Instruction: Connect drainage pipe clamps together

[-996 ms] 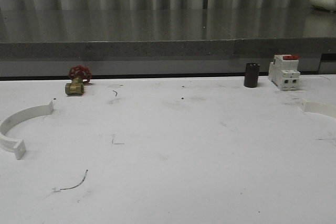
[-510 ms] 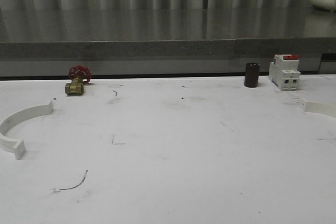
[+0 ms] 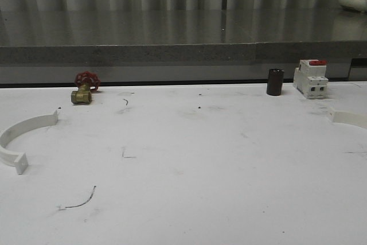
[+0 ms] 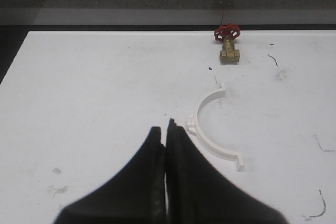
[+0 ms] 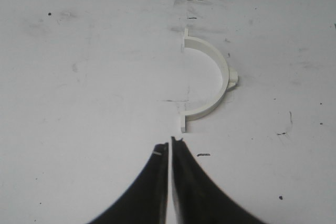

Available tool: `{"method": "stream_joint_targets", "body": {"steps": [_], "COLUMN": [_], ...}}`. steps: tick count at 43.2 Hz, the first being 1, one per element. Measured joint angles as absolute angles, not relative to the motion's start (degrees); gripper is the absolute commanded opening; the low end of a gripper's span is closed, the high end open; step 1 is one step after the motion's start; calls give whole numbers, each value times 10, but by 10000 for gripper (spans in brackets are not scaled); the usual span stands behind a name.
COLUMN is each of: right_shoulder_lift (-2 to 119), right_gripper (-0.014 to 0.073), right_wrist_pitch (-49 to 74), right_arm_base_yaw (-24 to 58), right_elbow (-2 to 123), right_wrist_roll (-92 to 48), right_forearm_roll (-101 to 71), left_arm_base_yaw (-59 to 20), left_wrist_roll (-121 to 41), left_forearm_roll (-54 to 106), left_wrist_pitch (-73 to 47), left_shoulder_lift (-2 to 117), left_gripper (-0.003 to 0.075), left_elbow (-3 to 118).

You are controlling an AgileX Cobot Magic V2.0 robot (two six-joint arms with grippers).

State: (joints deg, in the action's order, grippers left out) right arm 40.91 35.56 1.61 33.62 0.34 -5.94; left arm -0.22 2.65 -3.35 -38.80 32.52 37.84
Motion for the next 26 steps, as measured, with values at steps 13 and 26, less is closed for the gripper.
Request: {"method": "stream_joint_targets", "body": {"steps": [13,26], "right_shoulder_lift": [423,423], "right_gripper": [414,414], "right_wrist_pitch": [359,360], "right_arm_base_yaw": [16,16], "right_elbow": [336,336], "right_wrist_roll": [3,0], "right_forearm_roll": [-59,-59], "left_arm_base_yaw": [-2,-4], "left_wrist_roll": [26,26], "left_forearm_roll": [-37,-42], "left_wrist_pitch": [-388,-385], "left_shoulder_lift": [357,414], "left_gripper": [472,473], "left_elbow": [378,381]}}
